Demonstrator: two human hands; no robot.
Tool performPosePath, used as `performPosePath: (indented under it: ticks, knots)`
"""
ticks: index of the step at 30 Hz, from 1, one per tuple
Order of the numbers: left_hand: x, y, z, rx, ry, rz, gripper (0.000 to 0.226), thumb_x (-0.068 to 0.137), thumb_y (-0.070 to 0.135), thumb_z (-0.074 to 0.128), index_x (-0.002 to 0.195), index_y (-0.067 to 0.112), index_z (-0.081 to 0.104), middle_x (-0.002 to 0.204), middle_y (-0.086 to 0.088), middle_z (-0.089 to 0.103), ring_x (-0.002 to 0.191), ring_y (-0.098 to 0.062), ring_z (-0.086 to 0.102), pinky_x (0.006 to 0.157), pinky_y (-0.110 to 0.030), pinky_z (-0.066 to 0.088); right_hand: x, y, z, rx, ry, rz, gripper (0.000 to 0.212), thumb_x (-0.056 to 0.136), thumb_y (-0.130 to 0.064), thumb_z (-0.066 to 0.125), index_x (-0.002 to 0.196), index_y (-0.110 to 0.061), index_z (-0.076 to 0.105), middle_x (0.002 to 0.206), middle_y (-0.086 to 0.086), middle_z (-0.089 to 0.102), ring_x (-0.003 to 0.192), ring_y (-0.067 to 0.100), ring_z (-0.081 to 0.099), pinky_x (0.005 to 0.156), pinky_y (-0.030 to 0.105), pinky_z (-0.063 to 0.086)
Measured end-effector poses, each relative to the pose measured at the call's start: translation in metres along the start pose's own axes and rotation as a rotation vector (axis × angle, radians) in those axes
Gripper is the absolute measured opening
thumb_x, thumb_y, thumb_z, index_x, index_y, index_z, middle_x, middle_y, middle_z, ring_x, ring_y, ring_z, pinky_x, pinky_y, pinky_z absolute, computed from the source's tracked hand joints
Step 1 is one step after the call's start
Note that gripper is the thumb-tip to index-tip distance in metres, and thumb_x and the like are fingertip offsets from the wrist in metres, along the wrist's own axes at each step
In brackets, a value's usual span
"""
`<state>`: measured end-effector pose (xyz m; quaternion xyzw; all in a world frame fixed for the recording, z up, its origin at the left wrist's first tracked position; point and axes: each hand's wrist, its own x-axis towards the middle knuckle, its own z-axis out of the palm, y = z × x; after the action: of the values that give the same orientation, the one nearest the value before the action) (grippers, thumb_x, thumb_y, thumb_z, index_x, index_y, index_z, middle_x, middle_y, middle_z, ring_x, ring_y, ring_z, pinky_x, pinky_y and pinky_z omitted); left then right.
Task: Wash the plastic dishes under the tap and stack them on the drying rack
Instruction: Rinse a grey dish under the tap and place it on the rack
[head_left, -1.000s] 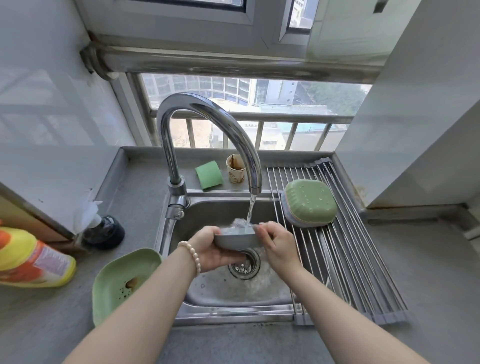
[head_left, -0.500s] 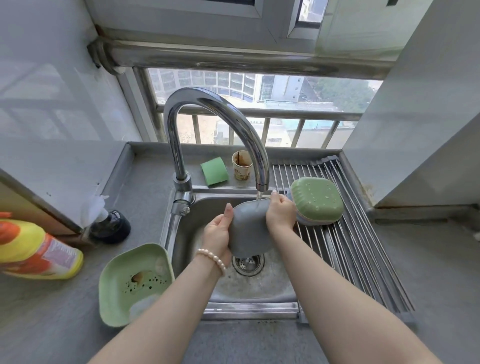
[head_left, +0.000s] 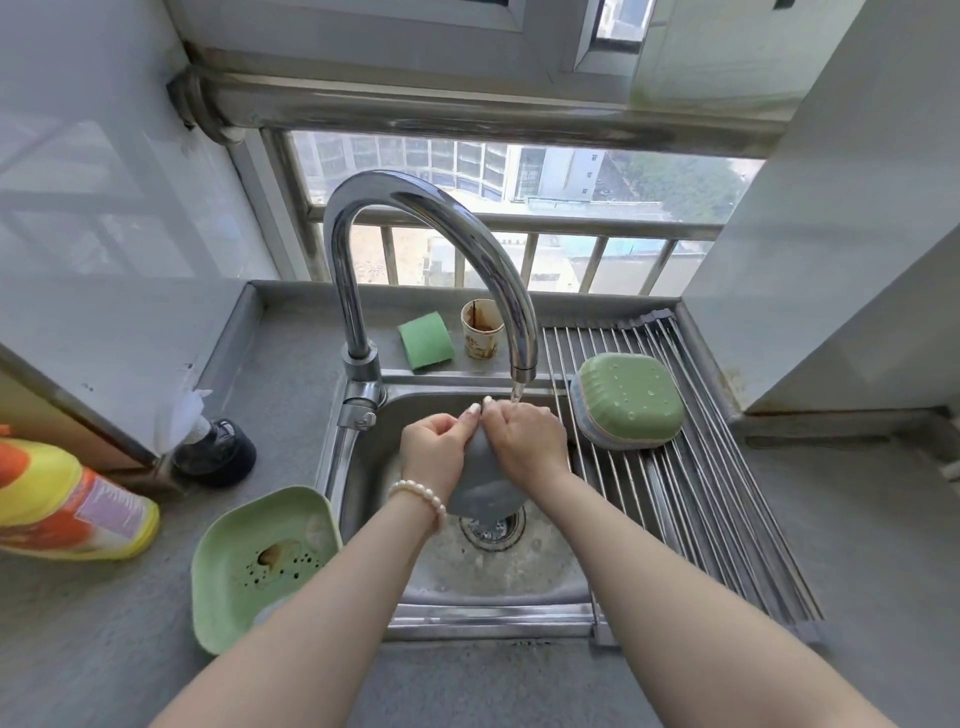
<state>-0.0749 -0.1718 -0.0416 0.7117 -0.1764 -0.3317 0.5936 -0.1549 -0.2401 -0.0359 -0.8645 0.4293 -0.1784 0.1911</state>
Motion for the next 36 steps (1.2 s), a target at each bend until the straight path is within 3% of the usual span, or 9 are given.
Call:
performPosePath:
  ticks: [5, 10, 13, 16, 23, 27, 30, 32, 36]
  knots:
    - [-0.004, 0.003, 0.027, 0.794, 0.114, 0.386, 0.038, 0.09, 0.048, 0.044, 0.082, 0.018, 0.065, 0.089, 0.0, 0.061, 0.094, -0.026, 0.051, 0.085, -0.037, 0.03, -0.001, 0.01, -0.005, 0.379, 0.056, 0.405, 0.047, 0.1, -0.035, 0.038, 0.079, -0.006, 0.069, 0.087, 0.014, 0.07, 0.084, 0.032, 0.062, 0.068, 0.034, 0.04]
    - [-0.005, -0.014, 0.041, 0.899, 0.027, 0.721, 0.049, 0.088, 0.052, 0.034, 0.107, 0.024, 0.069, 0.097, 0.0, 0.068, 0.09, -0.026, 0.063, 0.087, -0.041, 0.036, -0.005, 0.029, -0.007, 0.597, 0.14, 0.7, 0.043, 0.098, -0.035, 0.047, 0.064, -0.014, 0.061, 0.078, 0.011, 0.068, 0.075, 0.024, 0.059, 0.075, 0.038, 0.048]
    - [-0.003, -0.01, 0.037, 0.923, -0.094, 0.485, 0.077, 0.077, 0.072, 0.018, 0.126, 0.027, 0.058, 0.122, 0.002, 0.061, 0.113, -0.024, 0.054, 0.103, -0.044, 0.033, -0.007, 0.037, -0.009, 0.683, 0.219, 0.782, 0.047, 0.095, -0.036, 0.053, 0.055, -0.012, 0.054, 0.063, 0.006, 0.06, 0.065, 0.023, 0.053, 0.071, 0.038, 0.047]
    - [0.003, -0.008, 0.035, 0.733, -0.038, 0.209, 0.072, 0.082, 0.062, 0.016, 0.13, 0.025, 0.054, 0.133, -0.003, 0.055, 0.121, -0.028, 0.047, 0.103, -0.038, 0.034, -0.009, 0.039, -0.013, 0.79, 0.316, 0.881, 0.045, 0.096, -0.031, 0.053, 0.057, -0.009, 0.048, 0.052, 0.001, 0.043, 0.056, 0.02, 0.038, 0.06, 0.031, 0.035]
    - [-0.018, -0.006, 0.053, 0.856, -0.041, 0.305, 0.086, 0.074, 0.056, 0.001, 0.133, 0.02, 0.053, 0.142, -0.004, 0.047, 0.135, -0.026, 0.033, 0.113, -0.048, 0.017, -0.014, 0.033, -0.005, 0.616, 0.273, 0.821, 0.051, 0.098, -0.034, 0.046, 0.05, -0.015, 0.045, 0.059, 0.004, 0.051, 0.063, 0.025, 0.046, 0.067, 0.033, 0.038]
    - [-0.003, 0.009, 0.039, 0.82, -0.143, 0.207, 0.058, 0.084, 0.065, 0.034, 0.093, 0.015, 0.063, 0.102, -0.007, 0.066, 0.104, -0.029, 0.055, 0.091, -0.039, 0.041, -0.017, 0.03, -0.008, 0.601, 0.231, 0.703, 0.051, 0.097, -0.028, 0.049, 0.048, -0.015, 0.044, 0.052, 0.002, 0.048, 0.056, 0.02, 0.043, 0.061, 0.031, 0.033]
    - [0.01, 0.015, 0.026, 0.653, -0.235, 0.108, 0.057, 0.08, 0.063, 0.058, 0.051, 0.017, 0.04, 0.05, 0.001, 0.046, 0.059, -0.021, 0.048, 0.057, -0.032, 0.034, -0.014, 0.033, -0.003, 0.735, 0.227, 0.757, 0.053, 0.094, -0.02, 0.055, 0.043, -0.016, 0.04, 0.045, -0.003, 0.039, 0.05, 0.015, 0.036, 0.061, 0.03, 0.031]
    - [0.019, 0.014, 0.017, 0.541, -0.263, 0.05, 0.062, 0.077, 0.062, 0.062, 0.045, 0.019, 0.033, 0.042, 0.005, 0.032, 0.048, -0.015, 0.033, 0.051, -0.03, 0.026, -0.01, 0.037, 0.0, 0.83, 0.247, 0.822, 0.048, 0.092, -0.02, 0.058, 0.046, -0.015, 0.046, 0.052, 0.0, 0.044, 0.058, 0.016, 0.041, 0.063, 0.03, 0.034]
    - [0.024, 0.001, 0.002, 0.163, -0.274, -0.106, 0.056, 0.07, 0.06, 0.07, 0.063, 0.006, 0.057, 0.06, -0.01, 0.048, 0.059, -0.02, 0.043, 0.058, -0.03, 0.034, -0.003, 0.043, -0.002, 1.024, 0.28, 0.918, 0.038, 0.09, -0.014, 0.06, 0.055, 0.0, 0.055, 0.062, 0.004, 0.044, 0.067, 0.018, 0.038, 0.063, 0.031, 0.032]
